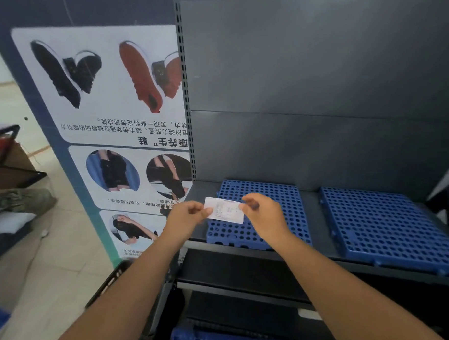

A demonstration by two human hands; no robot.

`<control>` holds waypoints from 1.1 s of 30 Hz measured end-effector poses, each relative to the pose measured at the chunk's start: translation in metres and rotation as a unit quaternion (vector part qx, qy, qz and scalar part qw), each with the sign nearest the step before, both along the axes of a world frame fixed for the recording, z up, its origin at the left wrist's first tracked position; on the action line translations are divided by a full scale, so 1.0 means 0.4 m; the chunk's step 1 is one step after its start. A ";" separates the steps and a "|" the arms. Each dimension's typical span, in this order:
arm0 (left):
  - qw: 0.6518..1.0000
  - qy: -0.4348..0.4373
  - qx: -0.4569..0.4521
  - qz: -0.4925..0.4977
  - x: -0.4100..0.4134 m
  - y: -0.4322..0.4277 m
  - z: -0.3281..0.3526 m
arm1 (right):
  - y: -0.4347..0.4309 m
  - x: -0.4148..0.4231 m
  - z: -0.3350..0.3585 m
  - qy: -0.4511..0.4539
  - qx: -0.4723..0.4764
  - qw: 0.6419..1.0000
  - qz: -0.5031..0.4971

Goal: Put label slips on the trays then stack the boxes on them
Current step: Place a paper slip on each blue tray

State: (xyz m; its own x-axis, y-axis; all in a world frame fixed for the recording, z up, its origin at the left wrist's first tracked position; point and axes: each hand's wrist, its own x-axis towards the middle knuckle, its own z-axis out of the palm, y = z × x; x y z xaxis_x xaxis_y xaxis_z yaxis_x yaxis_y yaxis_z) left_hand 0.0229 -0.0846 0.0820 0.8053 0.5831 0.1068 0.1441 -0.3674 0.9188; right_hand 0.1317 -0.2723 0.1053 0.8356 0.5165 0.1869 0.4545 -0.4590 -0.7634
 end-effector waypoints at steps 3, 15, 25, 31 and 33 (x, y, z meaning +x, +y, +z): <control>1.000 0.004 -0.008 -0.012 0.030 -0.078 0.010 | -0.075 0.016 0.014 -0.017 -0.001 1.000 -0.004; 1.000 -0.002 -0.020 -0.009 0.086 -0.195 -0.004 | -0.228 0.091 0.020 -0.030 -0.003 0.999 -0.013; 0.995 0.078 0.002 0.069 -0.035 -0.042 -0.117 | -0.195 0.138 -0.088 -0.004 -0.075 0.997 -0.004; 0.992 0.088 0.007 0.087 -0.098 0.015 -0.177 | -0.162 0.135 -0.164 -0.015 -0.120 0.993 -0.007; 0.993 0.083 0.005 0.081 -0.105 0.017 -0.189 | -0.157 0.136 -0.180 -0.020 -0.138 0.990 -0.013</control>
